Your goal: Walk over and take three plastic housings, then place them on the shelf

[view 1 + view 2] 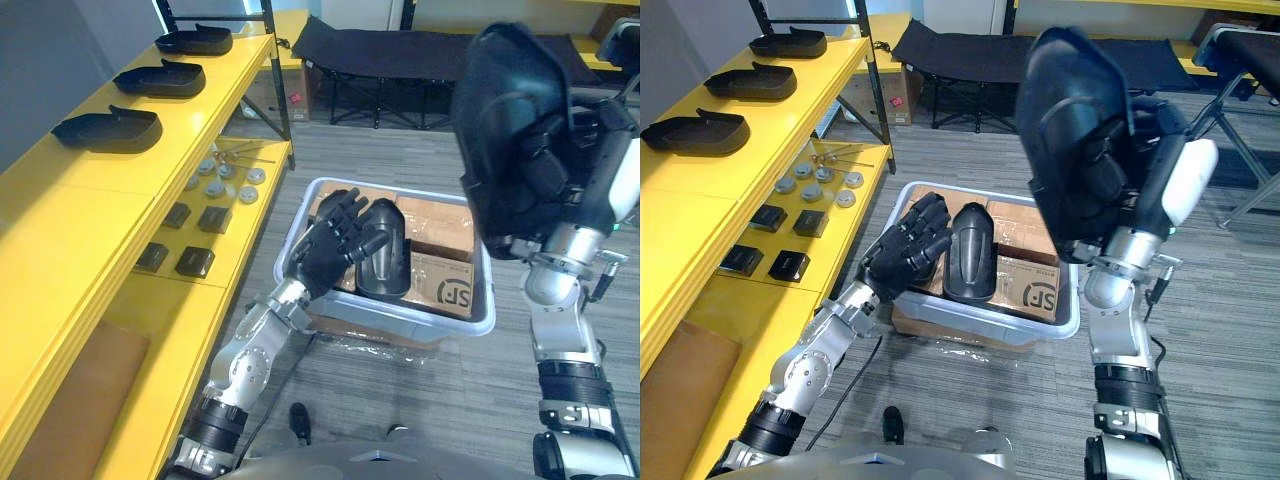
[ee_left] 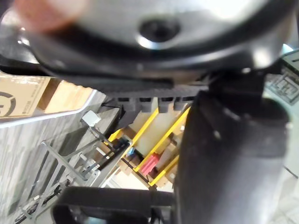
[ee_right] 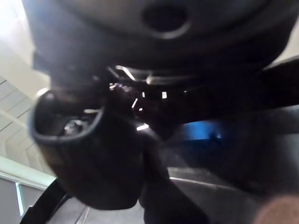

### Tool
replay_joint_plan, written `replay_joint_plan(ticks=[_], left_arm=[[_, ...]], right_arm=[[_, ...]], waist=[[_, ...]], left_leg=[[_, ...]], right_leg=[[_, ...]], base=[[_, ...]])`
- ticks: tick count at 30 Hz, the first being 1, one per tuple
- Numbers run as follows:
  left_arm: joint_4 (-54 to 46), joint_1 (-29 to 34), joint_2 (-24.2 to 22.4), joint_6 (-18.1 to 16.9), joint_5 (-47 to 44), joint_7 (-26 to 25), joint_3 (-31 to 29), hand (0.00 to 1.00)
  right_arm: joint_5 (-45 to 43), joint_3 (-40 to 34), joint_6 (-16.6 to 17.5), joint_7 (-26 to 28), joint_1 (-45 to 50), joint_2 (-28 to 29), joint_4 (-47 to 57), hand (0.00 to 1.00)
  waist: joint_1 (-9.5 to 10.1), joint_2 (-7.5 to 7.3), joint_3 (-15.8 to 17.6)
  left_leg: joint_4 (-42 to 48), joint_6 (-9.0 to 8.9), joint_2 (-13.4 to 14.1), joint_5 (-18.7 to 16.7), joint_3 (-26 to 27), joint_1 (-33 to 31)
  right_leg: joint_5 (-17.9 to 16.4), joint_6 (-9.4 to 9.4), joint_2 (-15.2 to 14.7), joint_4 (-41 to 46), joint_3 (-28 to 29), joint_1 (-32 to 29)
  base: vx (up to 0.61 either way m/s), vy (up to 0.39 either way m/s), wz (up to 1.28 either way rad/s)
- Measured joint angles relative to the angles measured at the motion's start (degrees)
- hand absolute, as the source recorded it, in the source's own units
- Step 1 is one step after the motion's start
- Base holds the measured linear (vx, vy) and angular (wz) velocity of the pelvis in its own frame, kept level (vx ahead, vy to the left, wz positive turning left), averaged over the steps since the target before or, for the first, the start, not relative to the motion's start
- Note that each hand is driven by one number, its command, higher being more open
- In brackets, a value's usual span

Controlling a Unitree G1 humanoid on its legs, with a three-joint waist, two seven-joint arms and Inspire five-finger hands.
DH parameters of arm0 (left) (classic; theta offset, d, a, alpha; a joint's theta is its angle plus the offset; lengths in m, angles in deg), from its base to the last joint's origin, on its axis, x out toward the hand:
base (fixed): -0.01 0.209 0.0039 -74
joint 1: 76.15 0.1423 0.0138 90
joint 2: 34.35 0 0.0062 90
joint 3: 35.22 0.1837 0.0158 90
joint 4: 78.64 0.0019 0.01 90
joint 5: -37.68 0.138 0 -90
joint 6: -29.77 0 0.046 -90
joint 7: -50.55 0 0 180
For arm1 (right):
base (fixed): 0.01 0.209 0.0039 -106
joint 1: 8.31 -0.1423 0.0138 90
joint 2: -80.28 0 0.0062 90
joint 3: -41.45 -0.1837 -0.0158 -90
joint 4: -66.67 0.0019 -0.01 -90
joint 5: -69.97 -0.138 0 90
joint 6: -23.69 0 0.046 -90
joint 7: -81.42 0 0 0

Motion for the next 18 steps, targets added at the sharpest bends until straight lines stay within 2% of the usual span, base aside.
replay_joint_plan(ticks=[5,10,18], left_arm=[[0.0,-0.33,-0.01,0.0,1.57,-0.39,2.76,1.0],[0.01,-0.77,-0.22,0.0,4.64,-3.1,5.68,1.0],[0.04,-2.37,-0.27,0.05,5.5,-6.11,7.46,1.0]], right_arm=[[-1.31,5.97,0.04,2.69,2.85,4.02,-0.15,0.0],[-3.17,12.32,0.04,3.19,4.11,7.51,-1.16,0.0],[-7.7,16.24,0.0,2.7,4.56,11.45,-3.5,0.0]], waist=[[-0.04,0.22,-0.63],[-0.03,0.21,-1.15],[0.04,0.15,-1.64]], left_leg=[[0.0,0.3,-0.35,1.51,-0.39,-0.88],[0.0,0.7,-0.79,2.02,-0.72,-1.04],[-0.04,1.07,-1.14,2.52,-0.71,-1.95]], right_leg=[[0.31,-0.26,-0.23,-0.09,-0.39,-0.65],[0.91,-0.25,-0.54,-0.55,-0.52,-0.52],[1.19,-0.59,-0.87,-0.95,-0.51,-1.62]], base=[[-0.01,0.016,0.05],[-0.01,0.015,0.02],[-0.04,0.033,0.01]])
